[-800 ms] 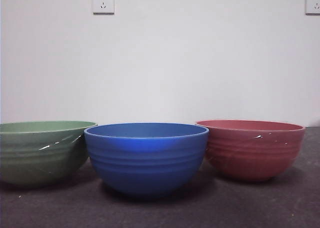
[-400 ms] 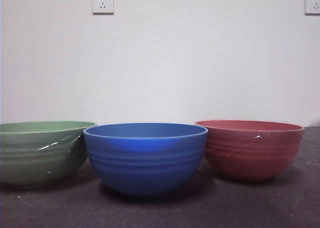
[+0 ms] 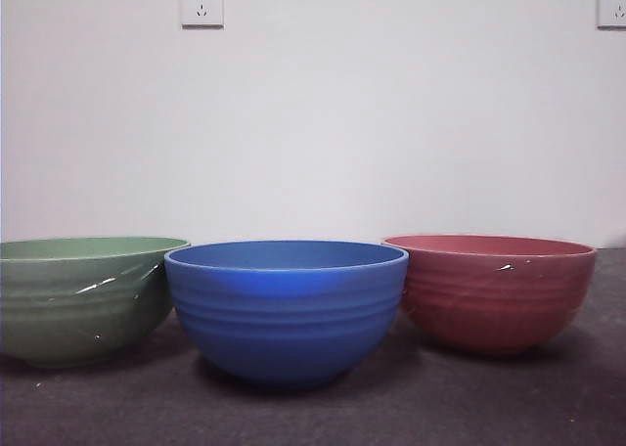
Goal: Pick up the green bowl on the top,put the green bowl on the left,pick up the red bowl in the middle,put the red bowl on the right
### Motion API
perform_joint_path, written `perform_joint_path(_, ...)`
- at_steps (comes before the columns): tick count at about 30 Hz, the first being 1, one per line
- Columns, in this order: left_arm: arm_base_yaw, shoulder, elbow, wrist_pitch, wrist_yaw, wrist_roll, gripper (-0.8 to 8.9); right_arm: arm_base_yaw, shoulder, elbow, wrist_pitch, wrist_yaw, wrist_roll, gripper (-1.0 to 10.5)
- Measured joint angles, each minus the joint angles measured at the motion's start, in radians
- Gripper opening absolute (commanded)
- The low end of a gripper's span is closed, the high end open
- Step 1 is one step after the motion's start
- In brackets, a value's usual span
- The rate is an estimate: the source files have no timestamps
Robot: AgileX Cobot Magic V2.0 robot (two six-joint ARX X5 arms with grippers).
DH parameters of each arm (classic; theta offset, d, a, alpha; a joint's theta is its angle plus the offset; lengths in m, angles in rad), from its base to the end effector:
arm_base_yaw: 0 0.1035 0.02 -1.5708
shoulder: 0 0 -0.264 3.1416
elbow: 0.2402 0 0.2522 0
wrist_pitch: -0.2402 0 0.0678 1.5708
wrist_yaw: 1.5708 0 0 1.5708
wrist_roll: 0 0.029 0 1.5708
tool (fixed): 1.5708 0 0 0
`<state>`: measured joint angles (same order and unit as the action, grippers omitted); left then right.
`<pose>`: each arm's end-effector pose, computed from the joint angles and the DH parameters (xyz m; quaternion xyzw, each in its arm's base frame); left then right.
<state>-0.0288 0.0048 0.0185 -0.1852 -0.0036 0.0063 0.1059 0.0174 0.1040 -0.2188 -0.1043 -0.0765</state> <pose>0.0955 -0.0026 0.1516 0.0045 0.0856 -0.0128 0.9962 0.0899 0.0126 0.1763 -0.0380 0.0620 0.1071 0.9916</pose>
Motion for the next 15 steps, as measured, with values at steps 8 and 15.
perform_joint_path(8,0.0,0.0,0.0,0.0,0.0,0.0,-0.04,-0.001,-0.012,-0.076,0.029,-0.026,-0.002,-0.2)
perform_joint_path(15,0.0,0.0,0.0,0.0,0.0,0.0,-0.04,0.0,-0.013,-0.08,0.037,-0.024,0.013,-0.2)
